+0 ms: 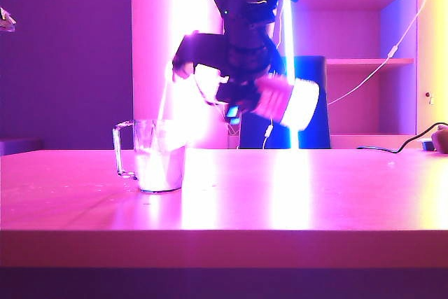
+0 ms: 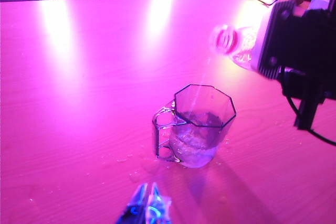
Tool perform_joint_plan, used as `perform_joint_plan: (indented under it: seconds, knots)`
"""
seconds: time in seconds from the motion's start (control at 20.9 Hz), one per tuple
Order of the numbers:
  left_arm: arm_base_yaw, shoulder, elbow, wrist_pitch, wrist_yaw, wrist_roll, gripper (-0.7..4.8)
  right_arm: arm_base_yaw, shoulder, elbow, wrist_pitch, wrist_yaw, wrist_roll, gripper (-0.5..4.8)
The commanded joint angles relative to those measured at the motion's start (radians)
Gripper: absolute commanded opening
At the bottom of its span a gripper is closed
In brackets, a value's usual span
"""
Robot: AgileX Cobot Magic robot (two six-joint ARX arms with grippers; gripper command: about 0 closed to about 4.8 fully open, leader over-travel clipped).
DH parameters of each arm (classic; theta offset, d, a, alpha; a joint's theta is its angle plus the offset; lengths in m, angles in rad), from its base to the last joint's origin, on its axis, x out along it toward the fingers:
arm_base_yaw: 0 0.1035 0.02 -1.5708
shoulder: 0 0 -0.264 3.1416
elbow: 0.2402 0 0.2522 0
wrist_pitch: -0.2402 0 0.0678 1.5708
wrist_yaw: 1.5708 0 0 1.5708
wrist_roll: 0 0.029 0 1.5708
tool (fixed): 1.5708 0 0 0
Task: Pick up the mineral water bottle on the table and pour water into the mug until it's half full.
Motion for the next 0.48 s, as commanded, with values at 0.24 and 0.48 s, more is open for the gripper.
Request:
perform_joint_plan:
  seconds: [0.24, 0.48]
  knots:
    - [0.0, 0.004, 0.003, -0.029, 0.0, 0.001, -0.05, -0.174, -0.12, -0.251, 0.283, -0.378, 0.754, 2.02]
    - [0.0, 0.004, 0.003, -0.062, 0.006, 0.0, -0.05, -0.285, -0.131, -0.586, 0.893, -0.575, 0.811, 2.02]
